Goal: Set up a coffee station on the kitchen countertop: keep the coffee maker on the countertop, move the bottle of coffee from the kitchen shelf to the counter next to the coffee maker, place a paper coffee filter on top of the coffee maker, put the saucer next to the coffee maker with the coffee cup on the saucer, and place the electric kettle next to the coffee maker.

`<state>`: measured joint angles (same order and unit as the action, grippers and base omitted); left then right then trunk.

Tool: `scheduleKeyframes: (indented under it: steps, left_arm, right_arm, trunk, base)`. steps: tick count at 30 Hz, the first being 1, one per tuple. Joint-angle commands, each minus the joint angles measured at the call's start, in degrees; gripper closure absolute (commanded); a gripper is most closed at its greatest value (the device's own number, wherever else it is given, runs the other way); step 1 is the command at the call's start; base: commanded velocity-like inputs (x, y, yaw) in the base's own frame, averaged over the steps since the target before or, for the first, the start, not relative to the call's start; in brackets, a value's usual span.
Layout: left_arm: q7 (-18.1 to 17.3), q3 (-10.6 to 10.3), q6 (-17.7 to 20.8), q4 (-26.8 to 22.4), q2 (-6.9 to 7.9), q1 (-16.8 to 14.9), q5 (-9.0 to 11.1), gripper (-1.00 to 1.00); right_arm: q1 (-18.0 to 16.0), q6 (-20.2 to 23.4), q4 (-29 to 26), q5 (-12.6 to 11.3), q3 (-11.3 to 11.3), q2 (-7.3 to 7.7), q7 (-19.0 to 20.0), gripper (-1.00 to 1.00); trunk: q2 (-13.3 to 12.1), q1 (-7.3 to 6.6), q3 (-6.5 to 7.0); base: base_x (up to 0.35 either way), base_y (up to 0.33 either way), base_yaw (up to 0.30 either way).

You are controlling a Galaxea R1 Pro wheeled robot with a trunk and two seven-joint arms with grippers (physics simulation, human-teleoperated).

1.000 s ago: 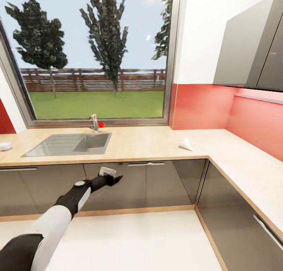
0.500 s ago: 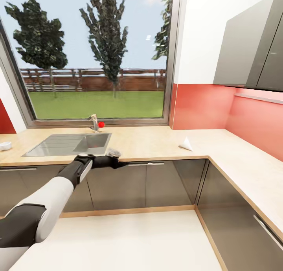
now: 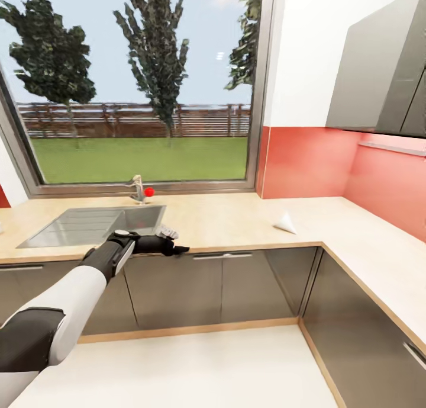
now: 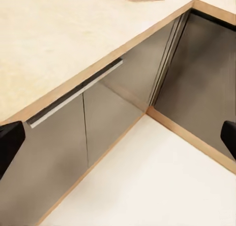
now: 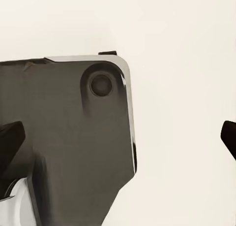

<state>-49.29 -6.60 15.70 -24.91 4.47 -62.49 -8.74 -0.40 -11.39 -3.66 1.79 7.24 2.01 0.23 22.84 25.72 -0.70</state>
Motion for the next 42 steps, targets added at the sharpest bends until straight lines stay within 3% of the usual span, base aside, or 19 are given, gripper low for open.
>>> scheduleKeyframes:
  steps: [1, 12, 33, 42]
  left_arm:
    - [-0.20, -0.02, 0.52, -0.12, 0.03, 0.00, -0.07, -1.00]
    - [-0.19, 0.01, 0.03, 0.45, -0.11, 0.07, -0.05, -1.00]
    - [-0.28, 0.16, -0.05, 0.61, -0.49, 0.26, 0.12, -1.00]
    - [-0.45, 0.19, -0.20, 0.71, -0.63, 0.49, 0.13, -1.00]
  right_arm:
    - [-0.04, -0.25, 0.06, 0.18, 0.39, 0.03, 0.03, -1.00]
    - [-0.04, -0.22, 0.14, 0.26, 0.32, 0.01, 0.03, -1.00]
    - [-0.04, -0.25, 0.50, 0.06, 0.42, -0.08, -0.18, -1.00]
    - [-0.04, -0.13, 0.50, 0.06, 0.41, -0.23, 0.03, -1.00]
  trunk:
    - [0.07, 0.06, -0.07]
    - [0.07, 0.06, -0.07]
    - [0.07, 0.06, -0.07]
    - [0.07, 0.06, -0.07]
  base:
    - [0.309, 0.179, -0.242]
    - [0.317, 0.108, -0.239]
    - [0.334, -0.068, -0.014]
    - [0.340, 0.034, -0.227]
